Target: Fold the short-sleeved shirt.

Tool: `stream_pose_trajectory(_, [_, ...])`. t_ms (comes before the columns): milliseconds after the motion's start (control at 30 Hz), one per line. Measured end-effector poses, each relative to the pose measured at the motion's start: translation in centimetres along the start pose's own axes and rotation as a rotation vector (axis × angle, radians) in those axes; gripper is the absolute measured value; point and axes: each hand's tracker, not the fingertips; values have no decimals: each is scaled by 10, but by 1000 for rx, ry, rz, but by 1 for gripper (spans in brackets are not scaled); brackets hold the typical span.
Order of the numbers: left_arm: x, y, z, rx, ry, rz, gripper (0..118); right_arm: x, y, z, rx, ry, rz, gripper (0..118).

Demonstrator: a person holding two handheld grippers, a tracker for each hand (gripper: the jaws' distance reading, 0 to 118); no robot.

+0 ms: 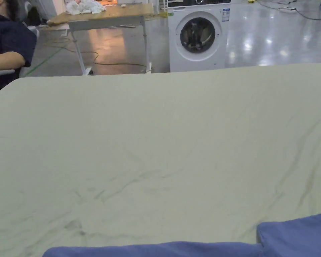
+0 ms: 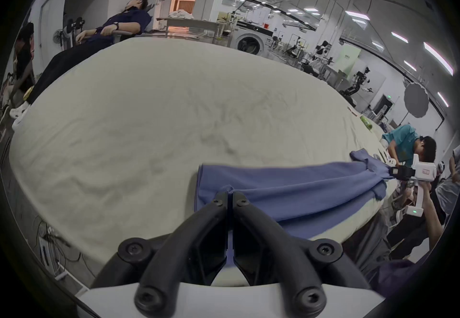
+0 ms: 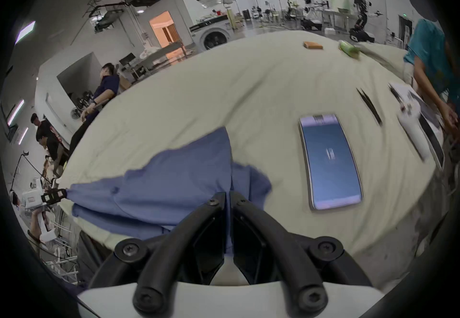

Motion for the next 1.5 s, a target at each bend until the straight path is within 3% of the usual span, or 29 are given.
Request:
stream_pose_trajectory(233, [-10,-28,-13,-31,28,52,1,-9,-18,-9,-3,-45,7,1])
stream_pose_trajectory(300, [-9,-31,-16,-6,37,45,28,-13,-19,-14,-7,-56,18,7])
stream_pose_trajectory(333, [-6,-31,-16,21,79,18,62,-11,-18,-15,0,-78,40,28])
stream_pose_trajectory(367, [-3,-32,-14,48,103,-12,80,-15,-18,-14,24,-107,67,49])
stream_pose_trajectory(400, [2,-31,-8,90,107,-40,85,-19,-17,-12,41,-134,100,65])
stream_pose_trajectory(500, [20,-20,10,193,155,-84,85,-29,-13,6,195,-157,118,69])
stream_pose_trajectory(533, [29,-18,14,247,215,-102,85,-36,-10,12,250,-141,104,69])
stream_pose_trajectory(667, [72,-6,38,480,225,-151,85,-70,3,33,419,-41,72,69])
stream_pose_trajectory(767, [92,9,45,519,191,-105,85,-99,11,42,472,22,91,69])
stream_pose_trajectory(933, [121,7,57,615,117,-173,81,-145,13,48,523,-46,273,63])
stream_pose_trajectory(1000, [126,5,63,618,101,-217,72,-149,7,46,504,-13,321,39])
stream_pose_trajectory(1033, [131,4,65,623,104,-235,58,-153,4,45,503,0,334,15])
stream_pose_trajectory(1067, [135,4,68,617,97,-241,42,-156,1,44,504,-8,325,6])
stream_pose_trajectory(1133, [136,4,74,588,40,-249,9,-158,-4,40,488,9,331,0])
stream_pose_trajectory(1167, [137,2,75,597,44,-244,2,-158,-5,39,477,27,329,0])
stream_pose_trajectory(1500, [129,-5,80,586,7,-226,0,-162,-2,39,495,65,311,0])
